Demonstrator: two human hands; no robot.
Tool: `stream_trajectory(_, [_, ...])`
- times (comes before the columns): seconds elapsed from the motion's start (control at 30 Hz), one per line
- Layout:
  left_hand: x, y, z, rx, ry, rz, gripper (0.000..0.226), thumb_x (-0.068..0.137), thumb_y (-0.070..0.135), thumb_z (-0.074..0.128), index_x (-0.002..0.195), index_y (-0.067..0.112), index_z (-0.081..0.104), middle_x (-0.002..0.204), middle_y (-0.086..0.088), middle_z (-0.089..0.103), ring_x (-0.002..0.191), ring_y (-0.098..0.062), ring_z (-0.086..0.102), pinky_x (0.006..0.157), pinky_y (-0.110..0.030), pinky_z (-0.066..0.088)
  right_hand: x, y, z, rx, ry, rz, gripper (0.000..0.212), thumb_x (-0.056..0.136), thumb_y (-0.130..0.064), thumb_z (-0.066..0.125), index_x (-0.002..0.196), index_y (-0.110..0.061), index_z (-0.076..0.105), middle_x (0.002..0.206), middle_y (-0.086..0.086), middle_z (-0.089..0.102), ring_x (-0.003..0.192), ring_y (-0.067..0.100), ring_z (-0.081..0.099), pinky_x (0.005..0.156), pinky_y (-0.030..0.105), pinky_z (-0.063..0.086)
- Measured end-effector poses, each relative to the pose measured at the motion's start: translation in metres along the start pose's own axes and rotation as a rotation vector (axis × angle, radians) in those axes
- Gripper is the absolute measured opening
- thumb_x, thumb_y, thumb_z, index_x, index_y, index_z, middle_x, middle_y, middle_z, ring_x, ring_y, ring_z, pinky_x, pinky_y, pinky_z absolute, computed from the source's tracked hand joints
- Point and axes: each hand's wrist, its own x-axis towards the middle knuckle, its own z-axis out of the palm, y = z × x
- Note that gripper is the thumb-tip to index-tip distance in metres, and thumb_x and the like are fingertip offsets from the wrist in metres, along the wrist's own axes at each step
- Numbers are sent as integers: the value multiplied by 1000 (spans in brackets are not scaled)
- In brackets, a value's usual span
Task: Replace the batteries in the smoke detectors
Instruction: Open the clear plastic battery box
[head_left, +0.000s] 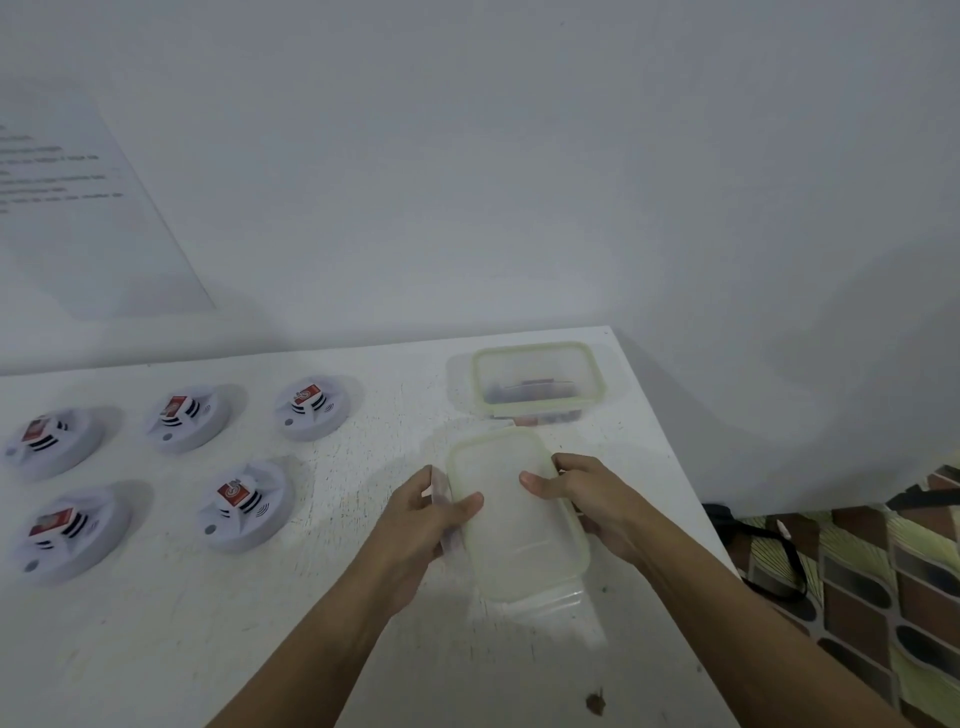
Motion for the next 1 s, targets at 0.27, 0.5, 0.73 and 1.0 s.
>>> stream_trajectory(0.27, [-6, 7, -5, 291, 124, 92, 42, 80, 28, 84, 104, -1, 64, 90, -2, 79, 84, -30, 74, 68, -36, 62, 1, 2, 2, 28, 7, -10, 37, 81, -24, 82, 109, -4, 70, 100, 3, 78, 91, 23, 75, 78, 39, 61])
stream_trajectory(0.5, [-4, 11, -4, 344, 135, 73, 52, 74, 26, 88, 98, -11, 60, 81, -8, 77, 58, -14, 69, 62, -33, 61, 1, 0, 2, 0, 152, -134, 39, 73, -11, 87, 78, -10, 48, 83, 1, 66, 81, 22, 65, 71, 36, 58])
stream_trajectory(0.73, [-4, 20, -12, 442, 49, -29, 60, 66, 33, 93, 109, 14, 56, 72, -5, 77, 54, -13, 65, 60, -26, 58, -8, -1, -4, -174, 214, -198, 50, 63, -42, 92, 87, -18, 54, 96, 10, 71, 89, 30, 70, 82, 47, 61])
stream_trajectory(1.0, [22, 47, -18, 570, 38, 65, 47, 78, 41, 84, 109, 13, 63, 101, -9, 73, 89, -22, 73, 82, -39, 63, -15, -11, 5, -496, 348, -250, 62, 70, -47, 86, 119, -26, 55, 100, -8, 61, 86, 7, 59, 71, 18, 44])
